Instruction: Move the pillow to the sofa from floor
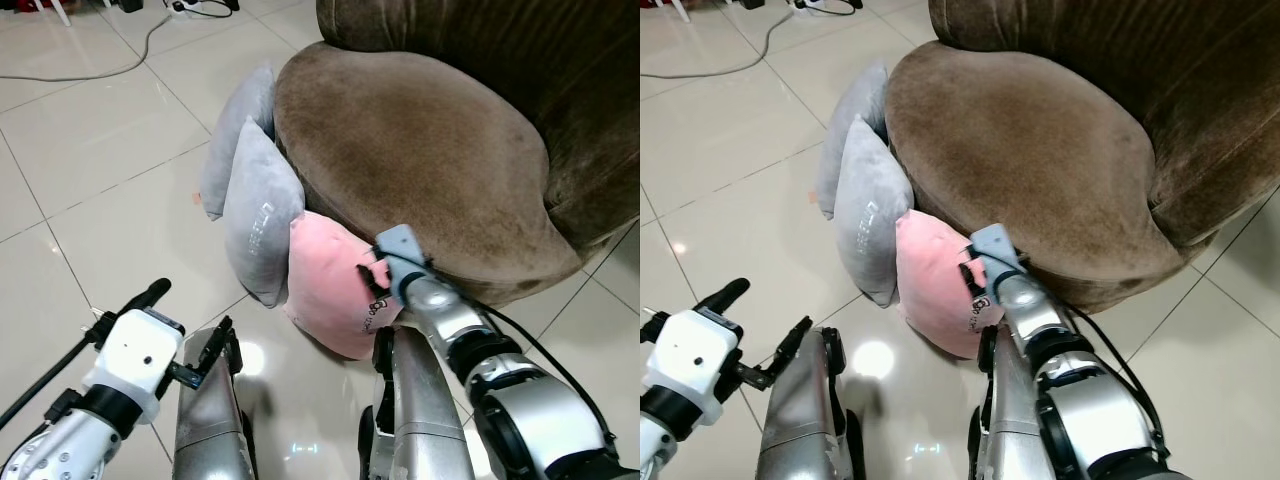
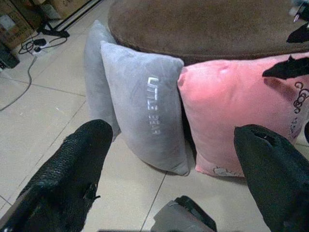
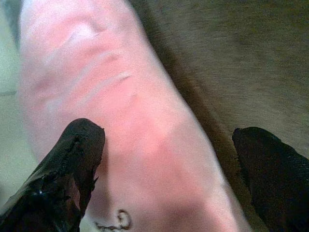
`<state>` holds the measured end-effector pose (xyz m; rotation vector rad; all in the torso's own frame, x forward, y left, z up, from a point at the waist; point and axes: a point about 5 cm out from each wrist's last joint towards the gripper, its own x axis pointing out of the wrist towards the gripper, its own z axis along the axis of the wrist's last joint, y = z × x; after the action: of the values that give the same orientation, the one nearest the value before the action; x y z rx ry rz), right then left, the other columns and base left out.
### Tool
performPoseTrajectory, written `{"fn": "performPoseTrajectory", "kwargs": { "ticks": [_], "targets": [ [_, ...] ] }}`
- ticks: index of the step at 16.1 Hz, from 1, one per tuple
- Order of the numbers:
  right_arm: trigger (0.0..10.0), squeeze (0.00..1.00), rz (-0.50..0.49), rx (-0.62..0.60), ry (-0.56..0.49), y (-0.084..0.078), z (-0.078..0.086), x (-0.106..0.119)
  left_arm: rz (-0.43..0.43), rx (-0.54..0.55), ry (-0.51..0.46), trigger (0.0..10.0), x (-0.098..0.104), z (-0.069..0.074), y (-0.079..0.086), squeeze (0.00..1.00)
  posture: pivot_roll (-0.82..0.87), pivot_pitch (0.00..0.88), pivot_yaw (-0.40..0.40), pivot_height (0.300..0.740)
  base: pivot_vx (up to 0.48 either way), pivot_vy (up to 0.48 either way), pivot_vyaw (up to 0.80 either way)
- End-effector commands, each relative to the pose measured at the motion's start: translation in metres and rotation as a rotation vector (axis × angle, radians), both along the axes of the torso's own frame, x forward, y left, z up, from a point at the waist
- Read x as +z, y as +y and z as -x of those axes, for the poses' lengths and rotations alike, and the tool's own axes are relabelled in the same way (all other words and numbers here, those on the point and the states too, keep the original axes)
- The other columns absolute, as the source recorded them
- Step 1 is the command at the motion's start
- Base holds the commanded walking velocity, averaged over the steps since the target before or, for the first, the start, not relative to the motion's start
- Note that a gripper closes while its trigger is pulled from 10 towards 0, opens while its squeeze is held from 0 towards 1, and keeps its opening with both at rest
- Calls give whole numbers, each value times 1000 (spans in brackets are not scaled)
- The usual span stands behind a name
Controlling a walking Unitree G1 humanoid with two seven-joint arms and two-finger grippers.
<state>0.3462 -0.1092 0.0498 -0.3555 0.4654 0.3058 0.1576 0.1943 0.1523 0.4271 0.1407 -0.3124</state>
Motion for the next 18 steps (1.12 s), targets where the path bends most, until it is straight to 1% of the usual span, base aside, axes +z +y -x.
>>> {"fn": "performPoseTrajectory", "kwargs": {
  "ticks": [1, 2, 5, 6, 7, 8, 9, 12, 13, 14, 15, 16, 17, 18],
  "targets": [
    [10000, 0, 41, -1, 23, 0, 3, -5, -2, -13, 14, 10000, 2, 4, 0, 0, 205, 246, -49, 520, 0, 0, 0],
    [10000, 0, 90, 5, 28, 2, 4, -8, -2, -24, 27, 10000, 2, 5, 0, 0, 209, 249, -50, 520, 0, 0, 0],
    [10000, 0, 149, 33, 54, 5, 8, -13, -8, -45, 67, 10000, 1, 12, 2, 0, 221, 255, -53, 520, 0, 0, 0],
    [10000, 0, 165, 36, 52, 5, 8, -13, -10, -45, 70, 10000, 1, 13, 3, 0, 226, 256, -56, 520, 0, 0, 0],
    [10000, 0, 209, 41, 43, 7, 9, -15, -23, -47, 77, 10000, 3, 17, 6, 0, 251, 259, -69, 520, 0, 0, 0],
    [10000, 0, 218, 39, 40, 8, 10, -15, -29, -48, 79, 10000, 4, 17, 7, 0, 251, 259, -69, 520, 0, 0, 0],
    [10000, 0, 260, 55, 28, 11, 12, -17, -45, -50, 81, 10000, 9, 21, 9, 0, 284, 260, -69, 520, 0, 0, 0],
    [10000, 0, 269, 40, 8, 13, 12, -17, -59, -48, 96, 10000, 13, 28, 12, 0, 297, 269, -66, 520, 0, 0, 0],
    [10000, 0, 269, 96, 40, 21, 17, -22, -65, -49, 114, 10000, 13, 33, 14, 0, 299, 278, -67, 520, 0, 0, 0],
    [10000, 0, 252, 164, 109, 27, 25, -30, -64, -51, 121, 10000, 14, 35, 14, 0, 296, 283, -67, 520, 0, 0, 0],
    [10000, 0, 252, 222, 155, 31, 30, -35, -62, -54, 124, 10000, 14, 35, 13, 0, 293, 282, -68, 520, 0, 0, 0],
    [10000, 0, 252, 246, 173, 32, 32, -37, -61, -56, 126, 10000, 14, 36, 12, 0, 293, 281, -68, 520, 0, 0, 0],
    [10000, 0, 274, 323, 229, 33, 38, -43, -59, -58, 128, 10000, 14, 36, 11, 0, 289, 280, -69, 520, 0, 0, 0],
    [6000, 0, 289, 385, 277, 33, 43, -47, -57, -62, 129, 10000, 14, 36, 10, 0, 285, 279, -69, 520, 0, 0, 0]
  ]
}}
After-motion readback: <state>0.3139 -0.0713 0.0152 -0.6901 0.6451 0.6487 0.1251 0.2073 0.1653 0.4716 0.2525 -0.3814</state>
